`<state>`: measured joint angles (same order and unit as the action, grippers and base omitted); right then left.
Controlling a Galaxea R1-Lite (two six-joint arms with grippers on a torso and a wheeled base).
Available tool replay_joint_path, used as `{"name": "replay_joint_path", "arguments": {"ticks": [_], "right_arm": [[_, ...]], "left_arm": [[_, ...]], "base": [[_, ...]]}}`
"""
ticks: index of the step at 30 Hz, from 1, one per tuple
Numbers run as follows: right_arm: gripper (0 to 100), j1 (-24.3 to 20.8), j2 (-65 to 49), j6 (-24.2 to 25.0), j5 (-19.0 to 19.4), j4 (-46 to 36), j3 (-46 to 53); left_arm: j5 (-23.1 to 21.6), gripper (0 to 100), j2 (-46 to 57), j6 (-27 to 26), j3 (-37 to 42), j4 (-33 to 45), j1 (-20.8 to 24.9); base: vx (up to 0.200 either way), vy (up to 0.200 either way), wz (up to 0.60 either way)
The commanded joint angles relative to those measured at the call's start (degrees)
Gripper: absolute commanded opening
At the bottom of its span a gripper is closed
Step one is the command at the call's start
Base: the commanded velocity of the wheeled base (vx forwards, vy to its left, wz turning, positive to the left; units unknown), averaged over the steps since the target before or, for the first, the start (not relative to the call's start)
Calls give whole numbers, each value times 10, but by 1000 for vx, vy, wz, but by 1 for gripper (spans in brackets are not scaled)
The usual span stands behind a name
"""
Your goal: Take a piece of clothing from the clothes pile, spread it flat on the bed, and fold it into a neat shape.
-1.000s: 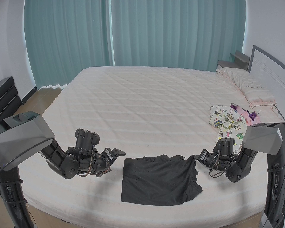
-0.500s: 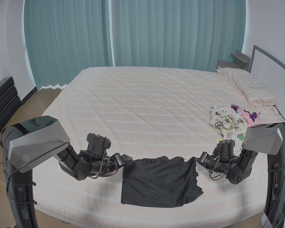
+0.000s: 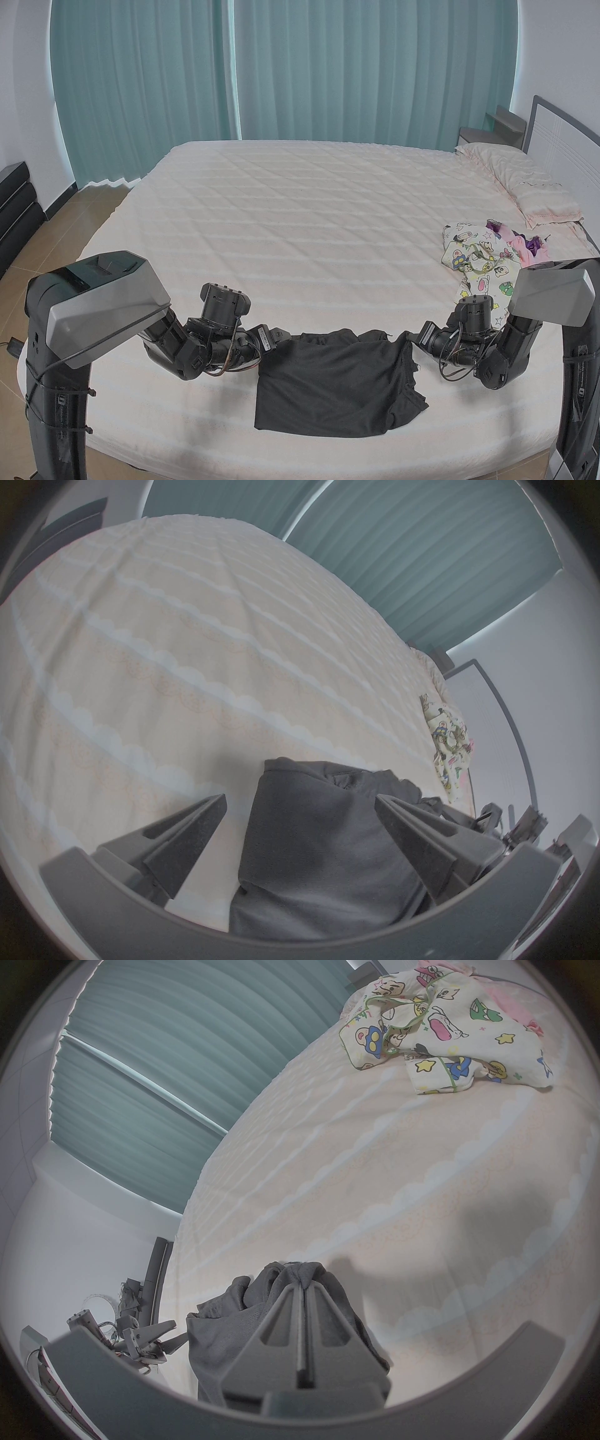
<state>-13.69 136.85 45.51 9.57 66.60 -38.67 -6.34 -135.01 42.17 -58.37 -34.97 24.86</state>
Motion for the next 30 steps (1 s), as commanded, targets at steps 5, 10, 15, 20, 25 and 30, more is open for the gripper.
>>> {"name": "replay_joint_path", "arguments": {"ticks": [5,10,15,20,25,30], "right_arm": [[0,0,0,0,0,0,0],[0,0,-1,-1,0,0,0],[0,1,-1,-6,-1,5,1],[0,2,2,-15,0,35,14],[0,2,3,-17,0,40,15],[0,5,3,-19,-1,42,14]], "left_arm": [[25,0,-38,-34,-23,5,-4],[65,0,-42,-31,-25,3,-9],[69,0,-41,-28,-25,1,-10],[78,0,-41,-26,-25,0,-10],[81,0,-42,-24,-26,-1,-13],[84,0,-41,-24,-26,-1,-24]], "base": [[0,0,0],[0,0,0],[0,0,0],[0,0,0],[0,0,0],[0,0,0]]}}
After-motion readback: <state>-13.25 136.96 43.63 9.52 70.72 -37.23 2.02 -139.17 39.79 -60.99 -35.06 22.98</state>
